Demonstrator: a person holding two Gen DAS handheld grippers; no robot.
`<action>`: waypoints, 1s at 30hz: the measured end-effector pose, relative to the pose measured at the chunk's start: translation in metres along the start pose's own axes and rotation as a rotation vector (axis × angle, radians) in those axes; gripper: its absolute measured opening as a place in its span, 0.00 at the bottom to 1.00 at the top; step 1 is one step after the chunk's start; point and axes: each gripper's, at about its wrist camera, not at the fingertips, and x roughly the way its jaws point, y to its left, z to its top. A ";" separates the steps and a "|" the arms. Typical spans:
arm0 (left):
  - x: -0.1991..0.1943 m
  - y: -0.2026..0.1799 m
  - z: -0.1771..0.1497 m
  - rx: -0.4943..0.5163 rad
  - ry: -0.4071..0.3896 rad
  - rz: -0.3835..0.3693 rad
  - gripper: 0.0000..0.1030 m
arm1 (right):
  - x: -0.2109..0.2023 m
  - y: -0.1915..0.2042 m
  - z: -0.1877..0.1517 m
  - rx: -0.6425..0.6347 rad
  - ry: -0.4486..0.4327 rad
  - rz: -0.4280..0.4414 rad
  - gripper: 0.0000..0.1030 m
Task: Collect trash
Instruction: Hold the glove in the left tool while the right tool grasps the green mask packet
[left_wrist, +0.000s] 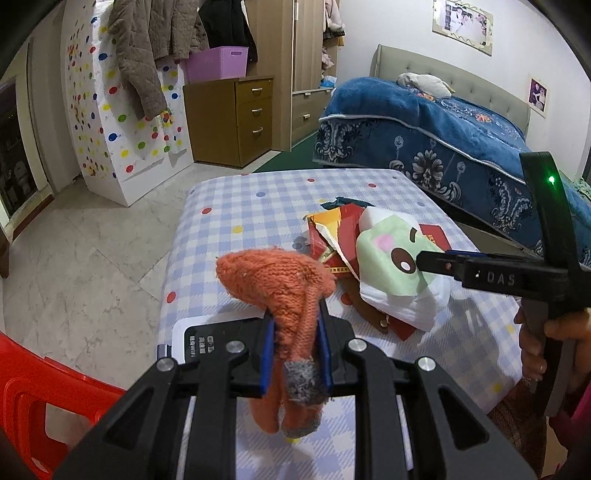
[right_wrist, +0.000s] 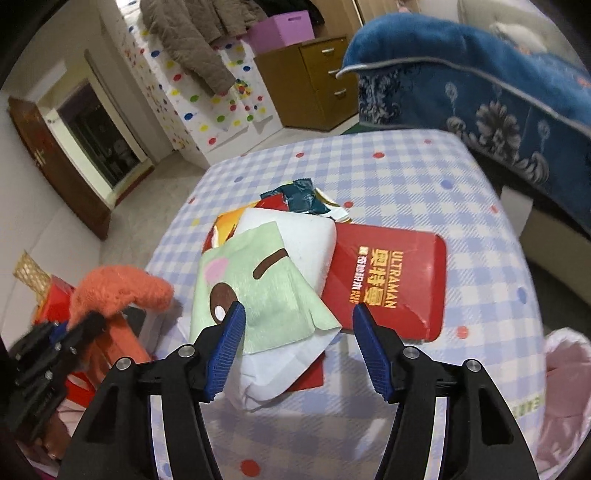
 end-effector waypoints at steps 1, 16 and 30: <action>0.000 -0.001 0.001 0.000 0.001 0.001 0.17 | -0.001 0.001 0.000 0.002 -0.001 0.010 0.53; -0.048 -0.005 0.003 -0.011 -0.080 0.030 0.17 | -0.096 0.063 0.003 -0.174 -0.215 0.018 0.00; -0.092 -0.029 0.008 0.072 -0.167 -0.031 0.17 | -0.167 0.062 -0.031 -0.233 -0.276 -0.080 0.00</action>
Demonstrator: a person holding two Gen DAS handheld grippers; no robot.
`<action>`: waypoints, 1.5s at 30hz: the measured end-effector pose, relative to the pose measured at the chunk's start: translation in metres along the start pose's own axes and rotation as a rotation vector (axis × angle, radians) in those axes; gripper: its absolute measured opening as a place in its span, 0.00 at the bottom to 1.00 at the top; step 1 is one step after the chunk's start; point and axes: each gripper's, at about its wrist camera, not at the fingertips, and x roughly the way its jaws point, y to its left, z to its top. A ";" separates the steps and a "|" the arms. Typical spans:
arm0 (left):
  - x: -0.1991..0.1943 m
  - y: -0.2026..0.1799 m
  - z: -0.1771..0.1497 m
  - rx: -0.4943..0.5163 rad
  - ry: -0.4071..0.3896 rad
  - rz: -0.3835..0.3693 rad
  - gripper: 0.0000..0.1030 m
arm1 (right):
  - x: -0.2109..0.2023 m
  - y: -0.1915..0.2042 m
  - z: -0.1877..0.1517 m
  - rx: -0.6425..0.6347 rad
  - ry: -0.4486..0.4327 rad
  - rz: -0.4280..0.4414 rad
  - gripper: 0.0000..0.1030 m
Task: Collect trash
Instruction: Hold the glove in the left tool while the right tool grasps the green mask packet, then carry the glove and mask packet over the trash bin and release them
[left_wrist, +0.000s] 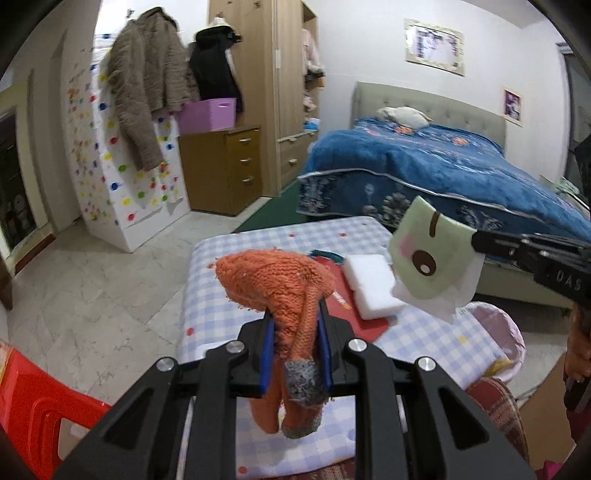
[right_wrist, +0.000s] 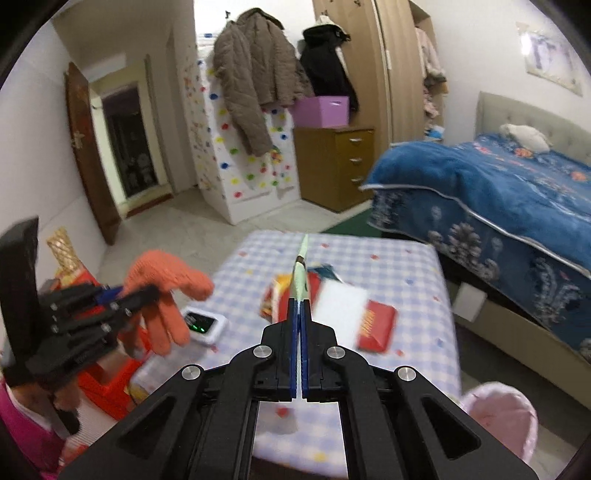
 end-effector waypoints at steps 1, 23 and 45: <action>0.001 -0.004 -0.001 -0.001 0.009 -0.021 0.17 | -0.002 -0.006 -0.006 0.013 0.006 -0.007 0.00; 0.044 -0.202 -0.001 0.346 0.025 -0.354 0.17 | -0.077 -0.140 -0.104 0.325 -0.012 -0.293 0.00; 0.149 -0.365 -0.008 0.496 0.141 -0.527 0.20 | -0.075 -0.275 -0.165 0.525 0.065 -0.473 0.00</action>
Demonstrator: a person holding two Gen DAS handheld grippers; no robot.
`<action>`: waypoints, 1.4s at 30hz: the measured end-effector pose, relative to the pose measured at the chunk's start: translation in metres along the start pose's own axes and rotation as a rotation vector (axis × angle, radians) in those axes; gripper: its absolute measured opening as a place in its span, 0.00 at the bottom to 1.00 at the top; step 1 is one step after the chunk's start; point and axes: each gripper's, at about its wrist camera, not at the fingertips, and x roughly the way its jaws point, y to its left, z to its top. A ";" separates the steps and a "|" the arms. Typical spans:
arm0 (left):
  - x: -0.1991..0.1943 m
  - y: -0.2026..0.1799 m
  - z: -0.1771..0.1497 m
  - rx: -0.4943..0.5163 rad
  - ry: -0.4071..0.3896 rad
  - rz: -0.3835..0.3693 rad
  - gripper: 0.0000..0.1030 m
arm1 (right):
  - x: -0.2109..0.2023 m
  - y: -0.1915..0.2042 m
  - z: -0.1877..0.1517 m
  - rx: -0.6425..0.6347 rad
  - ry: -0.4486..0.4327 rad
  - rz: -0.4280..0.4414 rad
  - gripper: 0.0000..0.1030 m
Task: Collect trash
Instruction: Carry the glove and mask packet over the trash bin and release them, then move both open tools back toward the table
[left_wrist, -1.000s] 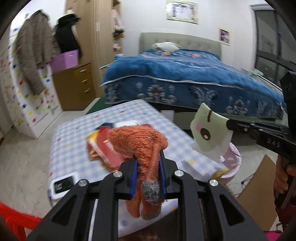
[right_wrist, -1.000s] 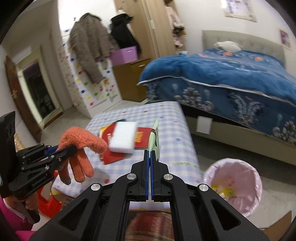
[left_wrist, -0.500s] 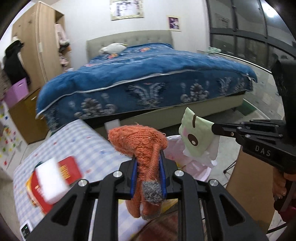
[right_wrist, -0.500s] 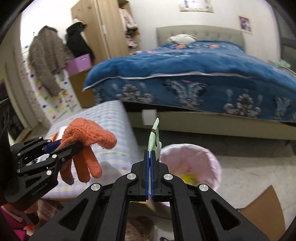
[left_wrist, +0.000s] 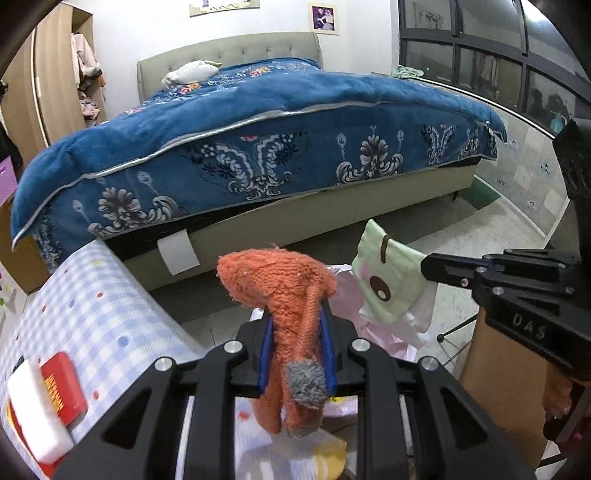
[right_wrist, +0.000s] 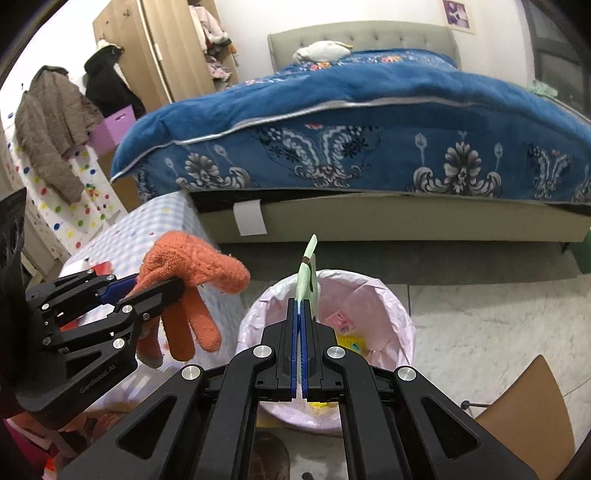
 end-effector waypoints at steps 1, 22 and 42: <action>0.006 0.000 0.003 0.003 0.005 -0.005 0.22 | 0.005 -0.002 0.001 0.003 0.002 -0.002 0.01; -0.078 0.052 -0.046 -0.161 -0.021 0.141 0.63 | -0.033 0.031 -0.008 -0.030 -0.033 0.024 0.13; -0.210 0.183 -0.175 -0.521 -0.012 0.477 0.75 | -0.025 0.244 -0.028 -0.404 0.043 0.285 0.59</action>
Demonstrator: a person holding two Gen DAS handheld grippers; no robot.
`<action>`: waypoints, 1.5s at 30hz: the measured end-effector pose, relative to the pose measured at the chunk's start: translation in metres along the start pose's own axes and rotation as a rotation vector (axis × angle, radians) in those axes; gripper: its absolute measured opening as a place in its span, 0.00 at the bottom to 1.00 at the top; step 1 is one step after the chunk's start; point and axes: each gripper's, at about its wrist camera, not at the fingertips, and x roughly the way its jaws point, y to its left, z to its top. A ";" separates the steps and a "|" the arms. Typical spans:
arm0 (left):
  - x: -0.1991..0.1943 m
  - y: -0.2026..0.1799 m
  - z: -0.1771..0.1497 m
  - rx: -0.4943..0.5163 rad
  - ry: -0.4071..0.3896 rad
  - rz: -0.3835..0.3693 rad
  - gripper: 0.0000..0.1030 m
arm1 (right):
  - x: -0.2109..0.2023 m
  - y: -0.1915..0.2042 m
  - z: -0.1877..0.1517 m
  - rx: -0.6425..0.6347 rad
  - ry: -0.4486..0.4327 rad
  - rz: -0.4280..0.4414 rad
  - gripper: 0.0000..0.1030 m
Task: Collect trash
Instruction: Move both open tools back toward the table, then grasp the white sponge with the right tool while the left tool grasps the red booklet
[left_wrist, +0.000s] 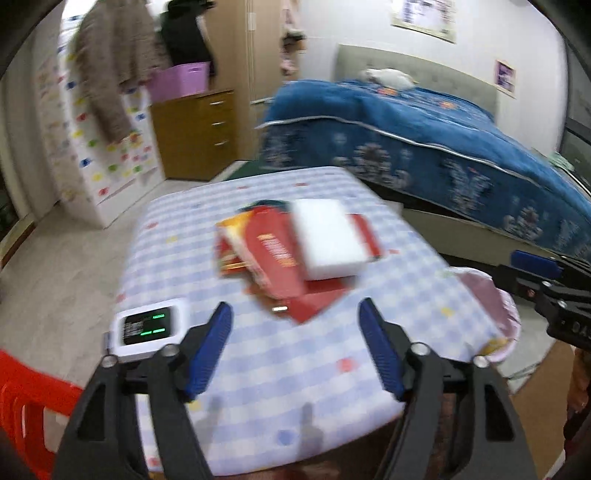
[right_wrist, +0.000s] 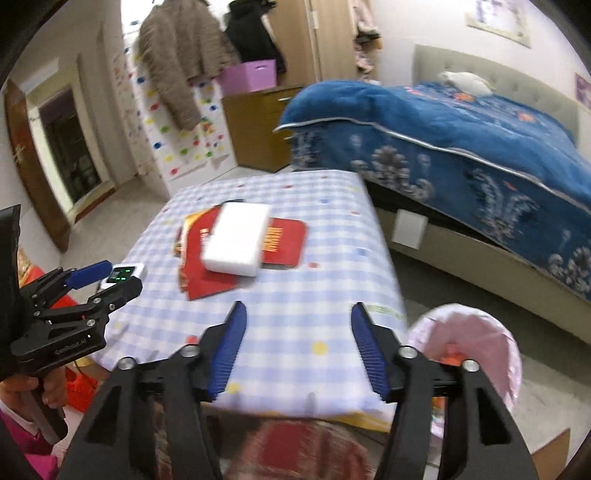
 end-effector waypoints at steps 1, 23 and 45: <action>-0.002 0.010 -0.001 -0.011 -0.007 0.026 0.77 | 0.006 0.008 0.003 -0.013 0.009 0.010 0.61; 0.031 0.087 -0.009 -0.145 0.078 0.163 0.83 | 0.131 0.075 0.038 -0.077 0.117 0.030 0.83; 0.059 0.020 0.004 -0.066 0.133 0.038 0.89 | 0.081 0.007 0.015 -0.047 0.063 -0.101 0.59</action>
